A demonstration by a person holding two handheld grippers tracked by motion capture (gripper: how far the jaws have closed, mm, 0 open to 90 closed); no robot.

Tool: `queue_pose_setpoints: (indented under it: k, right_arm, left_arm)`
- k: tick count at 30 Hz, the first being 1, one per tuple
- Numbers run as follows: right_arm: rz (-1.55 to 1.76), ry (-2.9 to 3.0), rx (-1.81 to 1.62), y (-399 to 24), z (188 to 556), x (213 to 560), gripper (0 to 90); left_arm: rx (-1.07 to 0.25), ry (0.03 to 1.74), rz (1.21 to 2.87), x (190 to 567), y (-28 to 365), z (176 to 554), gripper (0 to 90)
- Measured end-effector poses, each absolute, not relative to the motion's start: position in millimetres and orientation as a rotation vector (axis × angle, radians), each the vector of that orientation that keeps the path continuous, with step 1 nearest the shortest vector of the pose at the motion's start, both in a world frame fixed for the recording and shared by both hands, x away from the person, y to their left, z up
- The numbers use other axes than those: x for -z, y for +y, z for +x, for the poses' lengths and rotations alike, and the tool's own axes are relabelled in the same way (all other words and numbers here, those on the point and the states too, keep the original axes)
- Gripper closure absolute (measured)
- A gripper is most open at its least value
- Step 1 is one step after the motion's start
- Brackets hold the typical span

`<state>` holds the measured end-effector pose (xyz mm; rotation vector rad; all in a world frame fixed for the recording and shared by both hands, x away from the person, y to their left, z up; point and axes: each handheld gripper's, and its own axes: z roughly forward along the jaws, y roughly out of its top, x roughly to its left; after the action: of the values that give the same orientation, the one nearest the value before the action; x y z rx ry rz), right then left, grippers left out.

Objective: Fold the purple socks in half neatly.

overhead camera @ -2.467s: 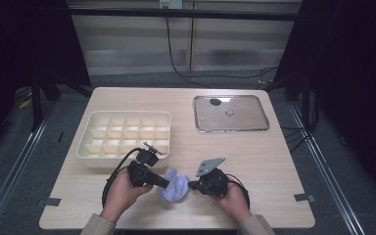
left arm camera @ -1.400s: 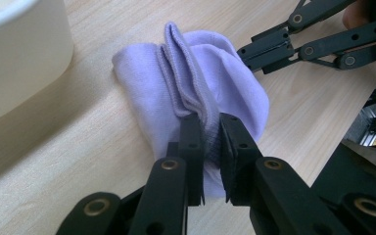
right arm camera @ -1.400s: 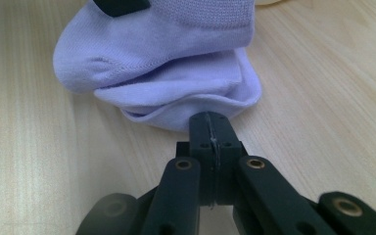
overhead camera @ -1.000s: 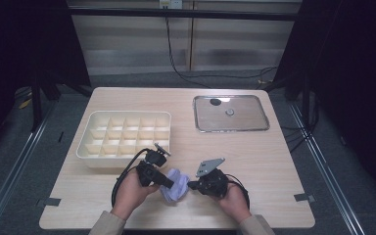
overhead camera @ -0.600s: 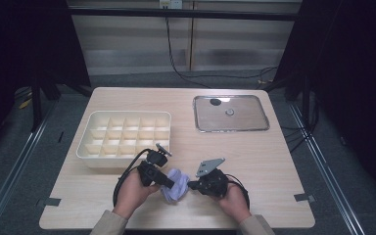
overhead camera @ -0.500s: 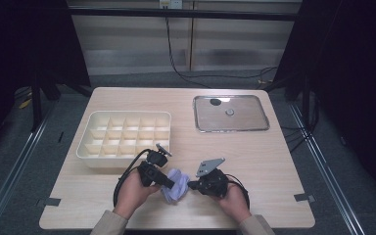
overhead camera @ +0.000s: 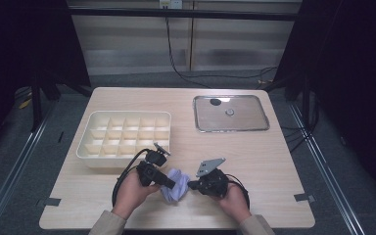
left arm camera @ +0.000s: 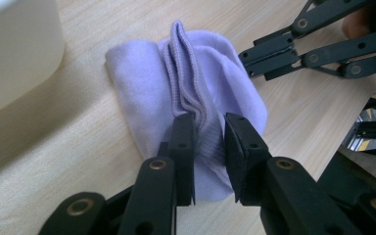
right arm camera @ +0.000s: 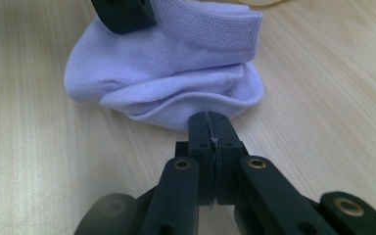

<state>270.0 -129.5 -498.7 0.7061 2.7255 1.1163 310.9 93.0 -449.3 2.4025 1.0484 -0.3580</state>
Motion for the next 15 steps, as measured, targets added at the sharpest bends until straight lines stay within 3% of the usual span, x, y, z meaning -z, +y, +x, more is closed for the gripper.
queue_pose_setpoints:
  k: [15]
  right_arm:
    - [0.71,2.722,-1.118,-129,270,499,89.1]
  left_arm:
    - [0.305,1.07,2.314,433,110,316,75.5]
